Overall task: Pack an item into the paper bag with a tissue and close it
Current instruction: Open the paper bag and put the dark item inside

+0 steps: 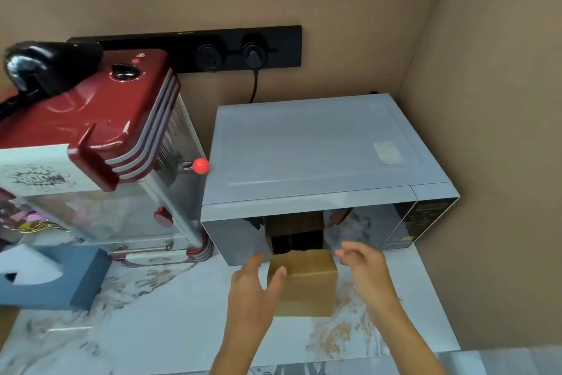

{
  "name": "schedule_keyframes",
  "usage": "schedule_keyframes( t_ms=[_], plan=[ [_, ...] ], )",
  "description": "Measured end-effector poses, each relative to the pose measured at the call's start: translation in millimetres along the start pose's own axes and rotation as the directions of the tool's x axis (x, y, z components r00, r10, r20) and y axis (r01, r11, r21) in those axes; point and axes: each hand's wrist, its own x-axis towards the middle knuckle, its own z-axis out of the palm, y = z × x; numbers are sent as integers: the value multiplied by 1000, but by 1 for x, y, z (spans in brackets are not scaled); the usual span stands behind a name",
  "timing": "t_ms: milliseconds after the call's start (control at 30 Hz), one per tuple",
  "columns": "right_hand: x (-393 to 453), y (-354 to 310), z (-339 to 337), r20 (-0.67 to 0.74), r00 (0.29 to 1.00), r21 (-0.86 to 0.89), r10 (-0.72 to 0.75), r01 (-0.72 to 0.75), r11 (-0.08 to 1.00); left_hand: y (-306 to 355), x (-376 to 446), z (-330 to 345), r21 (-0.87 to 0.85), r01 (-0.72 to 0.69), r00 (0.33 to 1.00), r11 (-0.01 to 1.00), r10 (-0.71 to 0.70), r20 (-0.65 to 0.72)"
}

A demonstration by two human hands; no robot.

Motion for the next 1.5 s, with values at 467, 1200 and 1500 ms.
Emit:
schedule_keyframes(
  t_ms=[467,1200,1500],
  plan=[
    [4,34,4,334,845,540,417,-534,651,-7,6,12,-142,-88,985,986,107,132],
    [-47,13,21,394,916,635,-80,-208,744,12,-16,14,-790,304,883,532,154,443],
    [-51,4,11,168,947,125,-273,254,959,9,0,-29,-122,20,986,992,1,166]
  ],
)
